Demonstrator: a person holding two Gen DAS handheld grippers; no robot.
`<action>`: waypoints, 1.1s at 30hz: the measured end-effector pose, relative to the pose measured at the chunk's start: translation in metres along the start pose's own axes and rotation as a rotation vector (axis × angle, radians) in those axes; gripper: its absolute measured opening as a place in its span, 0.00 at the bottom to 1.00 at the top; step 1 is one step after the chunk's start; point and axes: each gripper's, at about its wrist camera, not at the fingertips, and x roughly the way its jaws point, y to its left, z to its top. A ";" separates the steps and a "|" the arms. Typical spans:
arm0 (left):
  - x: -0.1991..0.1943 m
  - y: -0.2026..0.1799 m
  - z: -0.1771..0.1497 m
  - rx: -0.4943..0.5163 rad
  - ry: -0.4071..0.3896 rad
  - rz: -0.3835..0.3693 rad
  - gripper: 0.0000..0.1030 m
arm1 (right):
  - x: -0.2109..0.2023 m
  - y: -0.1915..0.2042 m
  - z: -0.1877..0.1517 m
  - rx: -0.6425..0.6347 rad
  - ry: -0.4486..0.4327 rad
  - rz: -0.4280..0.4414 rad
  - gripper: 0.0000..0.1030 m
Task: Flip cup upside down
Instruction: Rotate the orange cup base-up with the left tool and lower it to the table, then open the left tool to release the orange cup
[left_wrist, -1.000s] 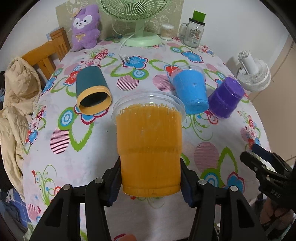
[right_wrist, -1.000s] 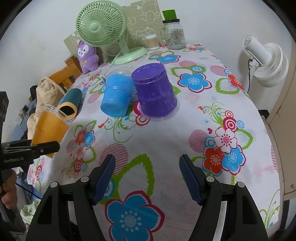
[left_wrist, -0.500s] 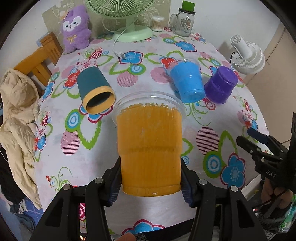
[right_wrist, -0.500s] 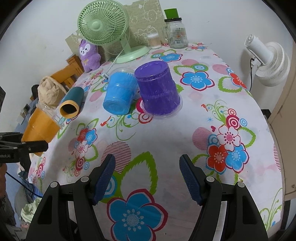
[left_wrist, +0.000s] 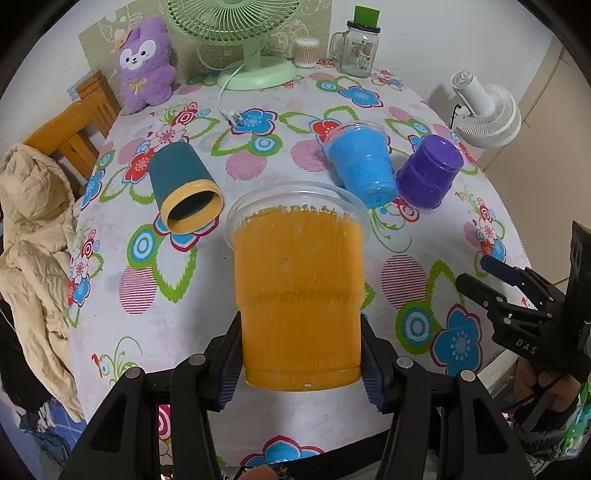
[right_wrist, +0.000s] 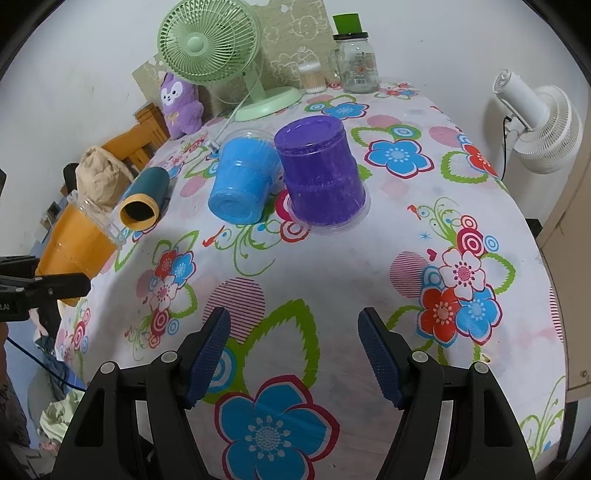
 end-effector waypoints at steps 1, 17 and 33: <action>0.000 0.000 0.000 0.000 0.000 0.000 0.56 | 0.000 0.000 0.000 -0.001 0.000 0.000 0.72; -0.002 0.000 0.000 -0.003 -0.003 0.001 0.68 | 0.002 0.002 -0.001 -0.009 0.008 0.002 0.72; -0.007 0.010 -0.006 -0.051 -0.042 -0.006 0.81 | -0.006 0.024 0.009 -0.058 -0.017 -0.001 0.72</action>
